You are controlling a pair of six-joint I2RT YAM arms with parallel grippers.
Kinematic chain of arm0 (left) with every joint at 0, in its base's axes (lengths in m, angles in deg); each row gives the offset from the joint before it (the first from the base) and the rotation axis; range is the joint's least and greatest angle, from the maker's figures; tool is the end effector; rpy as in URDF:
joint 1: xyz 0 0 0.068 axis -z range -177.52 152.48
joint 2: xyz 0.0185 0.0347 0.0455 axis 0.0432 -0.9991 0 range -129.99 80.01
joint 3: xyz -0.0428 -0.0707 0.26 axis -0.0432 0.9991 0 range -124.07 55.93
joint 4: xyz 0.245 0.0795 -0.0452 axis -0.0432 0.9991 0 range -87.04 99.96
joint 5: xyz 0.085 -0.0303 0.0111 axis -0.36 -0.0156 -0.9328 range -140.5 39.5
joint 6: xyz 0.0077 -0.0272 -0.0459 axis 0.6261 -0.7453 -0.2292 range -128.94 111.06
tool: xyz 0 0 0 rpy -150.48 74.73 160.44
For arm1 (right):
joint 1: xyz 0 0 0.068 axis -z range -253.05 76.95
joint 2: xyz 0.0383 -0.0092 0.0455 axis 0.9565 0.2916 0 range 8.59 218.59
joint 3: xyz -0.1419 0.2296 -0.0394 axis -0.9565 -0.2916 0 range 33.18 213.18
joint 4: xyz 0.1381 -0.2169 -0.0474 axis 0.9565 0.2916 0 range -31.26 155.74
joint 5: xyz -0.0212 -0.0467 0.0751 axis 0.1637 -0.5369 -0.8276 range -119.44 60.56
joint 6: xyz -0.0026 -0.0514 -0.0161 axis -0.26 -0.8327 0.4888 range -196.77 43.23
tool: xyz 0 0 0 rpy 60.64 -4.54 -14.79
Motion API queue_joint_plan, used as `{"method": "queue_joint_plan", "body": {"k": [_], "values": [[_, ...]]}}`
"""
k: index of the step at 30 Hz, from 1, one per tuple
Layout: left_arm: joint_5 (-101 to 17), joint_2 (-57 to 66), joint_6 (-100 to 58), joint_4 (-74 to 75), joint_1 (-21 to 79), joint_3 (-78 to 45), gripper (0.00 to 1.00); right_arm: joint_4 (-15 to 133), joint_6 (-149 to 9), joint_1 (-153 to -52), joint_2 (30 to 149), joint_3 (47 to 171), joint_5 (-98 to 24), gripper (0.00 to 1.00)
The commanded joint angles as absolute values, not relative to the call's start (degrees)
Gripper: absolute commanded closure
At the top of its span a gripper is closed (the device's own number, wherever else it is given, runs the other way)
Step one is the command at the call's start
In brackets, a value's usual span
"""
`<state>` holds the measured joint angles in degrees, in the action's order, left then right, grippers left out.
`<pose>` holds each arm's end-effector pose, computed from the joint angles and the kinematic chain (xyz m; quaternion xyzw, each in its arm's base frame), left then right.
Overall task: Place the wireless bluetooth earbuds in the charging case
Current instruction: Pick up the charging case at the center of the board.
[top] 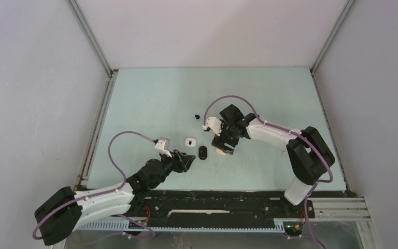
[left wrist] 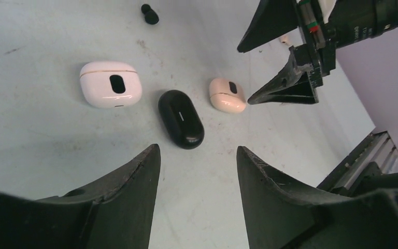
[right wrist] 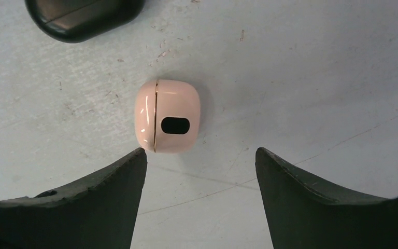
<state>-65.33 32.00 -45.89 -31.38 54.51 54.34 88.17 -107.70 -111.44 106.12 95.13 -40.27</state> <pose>0.1067 -0.1220 0.1509 0.0208 0.7751 -0.3654 0.5151 0.2582 0.2133 0.1827 -0.5696 0.7878 0.1059 0.2089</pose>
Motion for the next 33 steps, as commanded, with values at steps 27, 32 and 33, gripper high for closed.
{"method": "queue_joint_plan", "body": {"k": [27, 32, 33], "values": [[-65.6, 51.0, -46.9, -20.1, 55.6, 54.4, 0.40, 103.5, -103.7, -119.8, 110.0, 102.0, -53.4, 0.28], [-66.3, 51.5, -46.8, -19.7, 55.9, 54.4, 0.40, 102.5, -103.6, -120.2, 107.1, 102.2, -57.2, 0.27], [-66.2, 51.6, -46.7, -19.5, 55.9, 54.3, 0.41, 103.1, -104.0, -119.3, 106.9, 102.5, -58.2, 0.27]]}}
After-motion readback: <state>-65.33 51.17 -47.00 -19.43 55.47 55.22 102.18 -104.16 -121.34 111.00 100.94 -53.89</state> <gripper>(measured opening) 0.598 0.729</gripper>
